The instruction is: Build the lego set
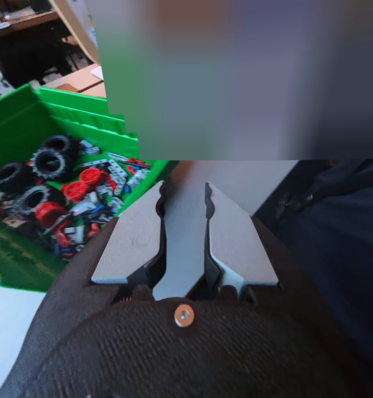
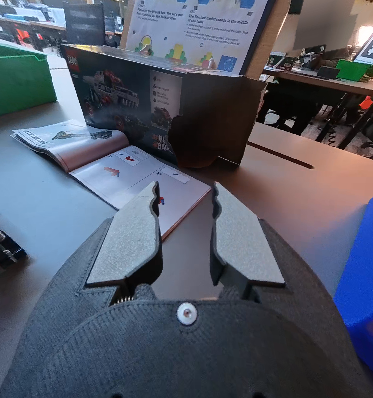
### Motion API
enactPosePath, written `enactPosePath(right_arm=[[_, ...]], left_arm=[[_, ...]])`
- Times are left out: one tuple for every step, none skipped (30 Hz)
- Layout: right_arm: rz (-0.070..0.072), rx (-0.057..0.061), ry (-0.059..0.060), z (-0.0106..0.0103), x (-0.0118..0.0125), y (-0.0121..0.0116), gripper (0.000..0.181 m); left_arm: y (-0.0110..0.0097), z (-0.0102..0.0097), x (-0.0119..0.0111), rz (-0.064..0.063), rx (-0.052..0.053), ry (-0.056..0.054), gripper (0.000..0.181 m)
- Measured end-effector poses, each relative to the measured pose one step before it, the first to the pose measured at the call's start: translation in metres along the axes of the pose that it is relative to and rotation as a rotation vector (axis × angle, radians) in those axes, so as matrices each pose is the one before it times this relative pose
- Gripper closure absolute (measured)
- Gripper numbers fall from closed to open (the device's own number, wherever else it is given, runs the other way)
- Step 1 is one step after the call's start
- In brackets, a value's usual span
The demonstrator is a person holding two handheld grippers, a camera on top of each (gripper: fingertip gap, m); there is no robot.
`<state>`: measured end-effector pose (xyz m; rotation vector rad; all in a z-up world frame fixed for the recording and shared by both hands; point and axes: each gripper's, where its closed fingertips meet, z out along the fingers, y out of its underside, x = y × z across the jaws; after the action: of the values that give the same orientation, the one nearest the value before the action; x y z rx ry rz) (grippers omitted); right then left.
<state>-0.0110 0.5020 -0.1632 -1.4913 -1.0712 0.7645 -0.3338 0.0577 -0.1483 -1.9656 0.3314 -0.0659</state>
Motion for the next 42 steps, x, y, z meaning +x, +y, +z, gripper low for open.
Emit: enactPosePath(right_arm=[[-0.0021, -0.0053, -0.0016, 0.00118, 0.00001, 0.00054, 0.136], [-0.0043, -0.005, -0.0014, 0.00123, -0.00047, 0.00042, 0.136], [-0.006, -0.0026, -0.0031, 0.00085, -0.0011, 0.00015, 0.136], [-0.0076, -0.0007, -0.0064, 0.0006, -0.00183, -0.00018, 0.137], [-0.0056, 0.0016, -0.0056, 0.00019, -0.00172, -0.00038, 0.137], [-0.0009, 0.0038, -0.0062, -0.00009, -0.00163, -0.00065, 0.138], [0.0029, 0.0047, -0.0106, -0.00029, -0.00197, -0.00087, 0.138], [0.0042, 0.0056, -0.0161, -0.00042, -0.00277, -0.00095, 0.139], [0.0053, 0.004, -0.0189, -0.00044, -0.00329, -0.00075, 0.139], [0.0036, 0.0029, -0.0223, -0.00049, -0.00399, -0.00095, 0.139], [-0.0013, 0.0027, -0.0221, -0.00086, -0.00466, -0.00112, 0.14], [-0.0055, 0.0026, -0.0172, -0.00102, -0.00467, -0.00165, 0.141], [-0.0086, 0.0036, -0.0079, -0.00124, -0.00419, -0.00264, 0.141], [-0.0114, 0.007, -0.001, -0.00167, -0.00365, -0.00369, 0.143], [-0.0099, 0.012, -0.003, -0.002, -0.00382, -0.0045, 0.143], [-0.0065, 0.0178, -0.0185, -0.00214, -0.00586, -0.00545, 0.143], [-0.0017, 0.0211, -0.0265, -0.00207, -0.0069, -0.00571, 0.144], [-0.0025, 0.0203, -0.0241, -0.00164, -0.00662, -0.00492, 0.145], [-0.007, 0.0134, -0.0216, -0.00113, -0.00643, -0.00334, 0.146], [-0.0061, 0.0076, -0.0243, -0.00062, -0.00683, -0.00267, 0.145], [-0.0037, 0.0096, -0.0277, -0.00047, -0.00715, -0.00314, 0.146], [-0.0036, 0.0129, -0.0236, -0.00062, -0.00644, -0.00375, 0.147], [-0.0016, 0.0126, -0.0162, -0.00067, -0.00505, -0.00368, 0.148], [-0.0001, 0.0125, -0.0138, -0.00105, -0.00423, -0.00348, 0.149], [0.0011, 0.0133, -0.0166, -0.00149, -0.00415, -0.00321, 0.149], [0.0027, 0.0143, -0.0136, -0.00184, -0.00347, -0.00321, 0.149], [0.0023, 0.0163, -0.0082, -0.00216, -0.00262, -0.00348, 0.15], [-0.0006, 0.0168, -0.0059, -0.00219, -0.00204, -0.0035, 0.15], [-0.0027, 0.0146, -0.0046, -0.00211, -0.00164, -0.00313, 0.151], [-0.0038, 0.0113, -0.0033, -0.00181, -0.00141, -0.00262, 0.151], [-0.0043, 0.008, -0.0014, -0.00143, -0.00094, -0.00186, 0.151], [-0.0038, 0.0038, -0.0008, -0.00102, -0.00061, -0.00095, 0.152], [-0.003, 0.0003, -0.0009, -0.00067, -0.00061, -0.00024, 0.152], [-0.0022, 0.0004, -0.0019, -0.00026, -0.0007, -0.00024, 0.152], [-0.0019, 0.001, -0.0023, -0.00002, -0.00079, -0.00021, 0.152], [-0.0024, -0.0011, -0.0015, 0.00032, -0.00065, 0.00029, 0.152], [-0.0021, -0.0045, -0.0012, 0.00059, -0.00043, 0.00079, 0.152], [-0.0023, -0.0056, -0.0012, 0.00071, -0.00044, 0.00114, 0.152], [-0.0029, -0.006, 0.0004, 0.00078, -0.00018, 0.0012, 0.152], [-0.0034, -0.0052, 0.0017, 0.00064, -0.00006, 0.00106, 0.153], [-0.003, -0.0044, 0.001, 0.0006, -0.00007, 0.00086, 0.153], [-0.0025, -0.004, -0.0005, 0.00053, -0.00032, 0.0008, 0.153]], left_arm=[[-0.0101, -0.00129, -0.01563, -0.0233, -0.0125, -0.0155, 0.154], [-0.00983, -0.0004, -0.01923, -0.0132, -0.0342, -0.0402, 0.16], [-0.00661, 0.00106, -0.02281, -0.0032, -0.06, -0.0649, 0.163], [0.00141, 0.00369, -0.02099, 0.0136, -0.0999, -0.0542, 0.163], [0.01064, 0.00696, -0.01735, 0.018, -0.144, -0.03, 0.163], [0.01506, 0.00981, -0.01444, 0.0101, -0.1688, -0.0162, 0.164], [0.0121, 0.01189, -0.01177, 0.0035, -0.1483, -0.0113, 0.164], [0.00785, 0.01267, -0.00497, -0.0034, -0.1168, 0.0176, 0.164], [0.00583, 0.01171, -0.00085, -0.0015, -0.1072, 0.0334, 0.173], [0.00418, 0.0102, -0.00455, 0.0012, -0.0941, 0.0041, 0.181], [0.00238, 0.00876, -0.008, 0.0004, -0.0682, -0.0226, 0.181], [0.00135, 0.00771, -0.00611, -0.0058, -0.0472, -0.0127, 0.181], [0.00063, 0.00645, -0.00131, -0.0203, -0.0362, 0.0149, 0.181], [-0.00222, 0.00449, 0.00095, -0.0334, -0.0101, 0.0255, 0.181], [-0.00066, 0.00374, -0.00355, -0.0313, -0.011, -0.0075, 0.181], [-0.00109, 0.00288, -0.00291, -0.0304, -0.0038, -0.0088, 0.181], [-0.00097, 0.00151, -0.00434, -0.0276, -0.004, -0.0236, 0.18], [-0.00081, 0.00003, -0.00262, -0.0199, -0.0045, -0.0211, 0.176], [-0.00158, -0.00137, 0.00006, -0.0121, 0.0016, -0.0112, 0.167], [-0.0007, -0.00184, -0.0026, -0.0056, -0.0029, -0.0297, 0.164], [0.00067, -0.00138, -0.00391, 0.0024, -0.0111, -0.0376, 0.166], [0.00012, -0.00014, -0.00156, 0.0067, -0.0067, -0.0235, 0.165], [-0.00044, 0.00134, 0.00039, 0.008, -0.0042, -0.0122, 0.162], [0.00151, 0.00269, -0.0004, 0.012, -0.0151, -0.0166, 0.164], [0.00154, 0.00389, -0.00084, 0.0104, -0.0166, -0.0193, 0.17], [0.00157, 0.00511, 0.00126, 0.007, -0.0173, -0.0064, 0.172], [0.00314, 0.00418, 0.00164, 0.0102, -0.0326, -0.0015, 0.168], [0.00101, 0.00195, -0.00268, 0.0013, -0.0174, -0.0278, 0.169], [-0.00075, 0.00111, -0.0023, 0.0059, -0.0029, -0.0199, 0.171], [-0.00055, 0.00103, -0.00117, 0.0015, -0.0038, -0.0077, 0.173], [0.00037, 0.00065, 0.00003, 0.006, -0.0074, 0.0038, 0.175], [-0.00004, -0.00002, -0.00016, 0.0063, -0.006, 0.0066, 0.175], [-0.00008, -0.00014, 0.00054, 0.0056, -0.0039, 0.0122, 0.175], [-0.00054, -0.00042, 0.00076, 0.0069, 0.0039, 0.0102, 0.175], [-0.00106, -0.00095, 0.00096, 0.0048, 0.0124, 0.0087, 0.175], [-0.00088, -0.00198, 0.00125, 0.0003, 0.0149, 0.009, 0.175], [-0.00067, -0.00365, 0.0004, -0.0012, 0.016, 0.0032, 0.175], [-0.00057, -0.0049, -0.00104, -0.0022, 0.0156, -0.0042, 0.175], [-0.00051, -0.00551, -0.00014, 0.0007, 0.0141, 0.0029, 0.175], [-0.0012, -0.00585, 0.00094, -0.0009, 0.0187, 0.0122, 0.175], [-0.00173, -0.00638, 0.0013, -0.0038, 0.021, 0.0167, 0.176], [-0.00165, -0.00691, 0.0007, -0.0036, 0.02, 0.0135, 0.176]])
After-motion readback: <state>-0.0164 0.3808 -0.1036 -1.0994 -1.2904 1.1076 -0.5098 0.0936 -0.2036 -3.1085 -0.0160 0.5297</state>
